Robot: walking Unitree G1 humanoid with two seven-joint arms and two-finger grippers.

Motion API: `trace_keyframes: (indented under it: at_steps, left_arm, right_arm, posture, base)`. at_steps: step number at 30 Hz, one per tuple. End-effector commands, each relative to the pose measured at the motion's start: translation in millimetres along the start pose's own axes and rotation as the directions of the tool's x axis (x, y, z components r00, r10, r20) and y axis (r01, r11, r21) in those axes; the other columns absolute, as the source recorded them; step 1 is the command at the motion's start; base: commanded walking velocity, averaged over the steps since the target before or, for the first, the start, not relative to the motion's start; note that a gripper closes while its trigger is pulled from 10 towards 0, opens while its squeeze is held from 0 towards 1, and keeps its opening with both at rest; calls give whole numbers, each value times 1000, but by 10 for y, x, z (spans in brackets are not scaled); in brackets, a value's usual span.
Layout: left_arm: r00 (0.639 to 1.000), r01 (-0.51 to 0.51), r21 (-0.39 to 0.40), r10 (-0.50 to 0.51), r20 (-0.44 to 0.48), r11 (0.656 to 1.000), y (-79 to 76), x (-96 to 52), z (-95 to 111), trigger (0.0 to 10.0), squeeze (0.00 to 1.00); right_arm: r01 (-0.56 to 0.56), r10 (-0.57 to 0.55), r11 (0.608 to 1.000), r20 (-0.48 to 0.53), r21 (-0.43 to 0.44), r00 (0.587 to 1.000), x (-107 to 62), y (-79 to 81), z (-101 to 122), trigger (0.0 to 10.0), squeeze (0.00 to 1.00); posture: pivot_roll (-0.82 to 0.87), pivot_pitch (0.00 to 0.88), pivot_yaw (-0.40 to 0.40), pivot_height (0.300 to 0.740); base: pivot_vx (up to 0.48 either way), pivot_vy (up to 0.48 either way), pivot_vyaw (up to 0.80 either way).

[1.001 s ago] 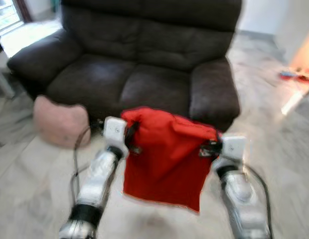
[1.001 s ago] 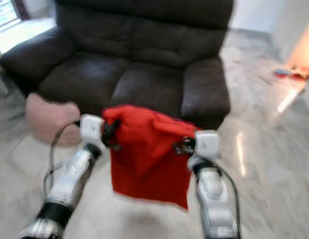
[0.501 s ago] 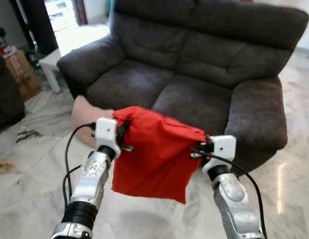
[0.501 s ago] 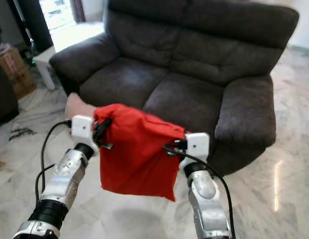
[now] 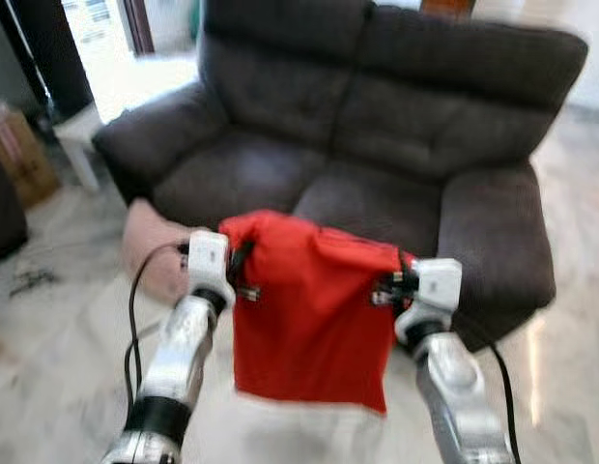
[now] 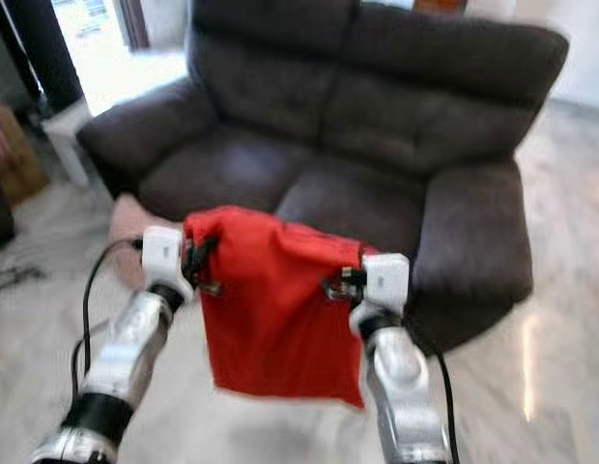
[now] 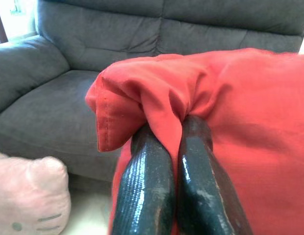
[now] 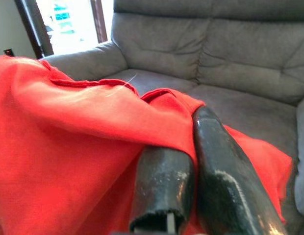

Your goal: Move the pillow to the sofa from floor

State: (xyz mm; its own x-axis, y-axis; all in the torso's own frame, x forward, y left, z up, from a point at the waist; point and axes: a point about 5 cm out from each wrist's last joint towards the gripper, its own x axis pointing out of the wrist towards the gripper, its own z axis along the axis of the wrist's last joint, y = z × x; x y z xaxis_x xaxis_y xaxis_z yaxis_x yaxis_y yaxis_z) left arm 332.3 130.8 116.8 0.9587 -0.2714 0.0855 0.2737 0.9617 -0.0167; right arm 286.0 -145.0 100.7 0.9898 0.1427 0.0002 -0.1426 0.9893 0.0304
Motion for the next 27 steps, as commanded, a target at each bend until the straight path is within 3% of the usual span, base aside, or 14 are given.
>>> trace_keyframes:
  at_steps: [1,20,27]
  left_arm:
    - [995,42,20,-44,94,999,-112,97,214,10000,0]
    - [994,45,22,-47,94,999,-111,101,216,10000,0]
    - [994,54,20,-55,94,998,-130,106,214,10000,0]
  right_arm:
    - [9,-8,1000,62,-7,998,10,-45,126,10000,0]
    - [13,-14,1000,54,8,998,19,-42,119,10000,0]
    - [13,-13,1000,47,6,999,13,-41,105,10000,0]
  posture:
    - [-50,0,-52,740]
    - [-50,0,-50,740]
    - [-56,0,-45,740]
  base:
    - [307,0,0]
    - [308,0,0]
    - [310,0,-707]
